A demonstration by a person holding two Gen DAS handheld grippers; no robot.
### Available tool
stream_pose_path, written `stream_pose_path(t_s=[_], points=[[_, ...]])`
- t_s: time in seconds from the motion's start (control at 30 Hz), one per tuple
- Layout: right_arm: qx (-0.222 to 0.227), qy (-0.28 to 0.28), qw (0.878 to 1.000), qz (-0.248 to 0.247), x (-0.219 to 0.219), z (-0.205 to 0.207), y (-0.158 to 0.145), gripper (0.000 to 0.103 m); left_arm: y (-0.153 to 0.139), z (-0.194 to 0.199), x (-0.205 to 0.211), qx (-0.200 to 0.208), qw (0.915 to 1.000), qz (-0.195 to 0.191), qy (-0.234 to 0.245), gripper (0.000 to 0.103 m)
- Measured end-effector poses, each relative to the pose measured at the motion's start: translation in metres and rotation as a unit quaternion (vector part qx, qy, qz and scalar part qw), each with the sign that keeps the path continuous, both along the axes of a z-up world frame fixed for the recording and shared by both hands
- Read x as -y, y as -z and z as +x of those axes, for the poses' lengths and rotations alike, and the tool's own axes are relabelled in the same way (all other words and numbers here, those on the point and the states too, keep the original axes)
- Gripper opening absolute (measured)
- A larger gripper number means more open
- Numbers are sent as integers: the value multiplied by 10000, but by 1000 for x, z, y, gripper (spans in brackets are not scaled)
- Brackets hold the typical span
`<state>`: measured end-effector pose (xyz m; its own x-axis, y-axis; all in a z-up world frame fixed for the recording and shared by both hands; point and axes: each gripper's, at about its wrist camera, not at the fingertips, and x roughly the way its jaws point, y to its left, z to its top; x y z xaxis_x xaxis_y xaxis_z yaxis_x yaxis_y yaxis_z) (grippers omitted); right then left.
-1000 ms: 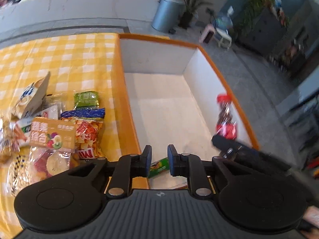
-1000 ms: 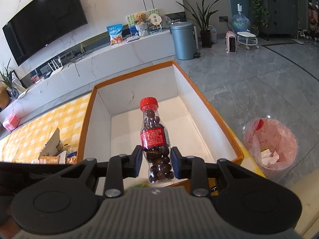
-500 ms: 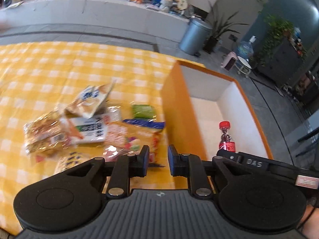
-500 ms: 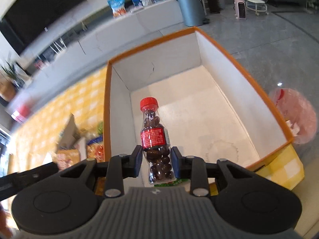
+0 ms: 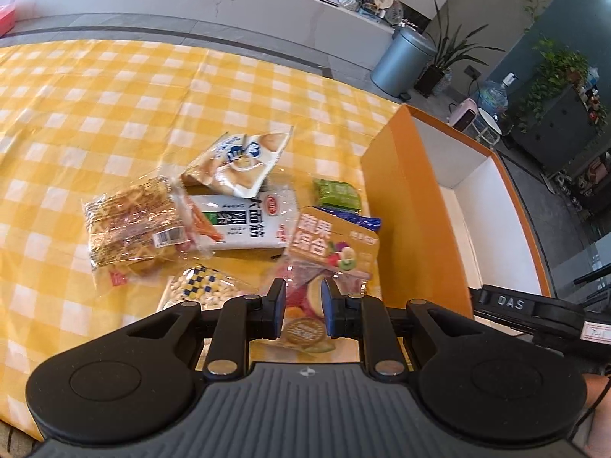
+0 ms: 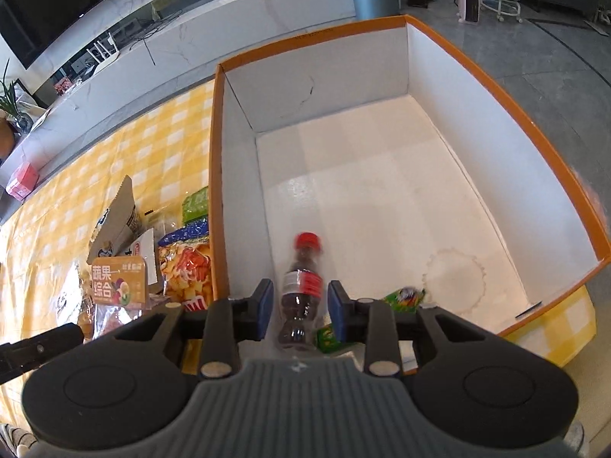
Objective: Organize snacks
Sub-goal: 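Withdraw both open grippers from the box back toward the snacks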
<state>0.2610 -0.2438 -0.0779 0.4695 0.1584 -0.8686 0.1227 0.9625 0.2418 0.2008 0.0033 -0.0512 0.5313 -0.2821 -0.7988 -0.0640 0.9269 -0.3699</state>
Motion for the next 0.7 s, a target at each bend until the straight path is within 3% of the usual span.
stream_pose_path(t_s=[0.4,0.57,0.63,0.67,0.7], points=[[364,22,9993,-116,-8,-24,-32,31,-25,-22,-9,253,9995,170,-23,22],[688,3,9974,-217,-19,-44,-55,37,-38,-42,-14,477,9982,364,-11,39],[815,-52,9963,-250,-25,-51,-64,44,-41,-49,-18,557,9975,435,-82,42],[885,-90,9957,-269,-28,-54,-69,51,-42,-53,-21,579,9972,468,-64,43],[948,-125,9950,-283,-32,-57,-72,64,-42,-56,-23,604,9969,504,-25,43]])
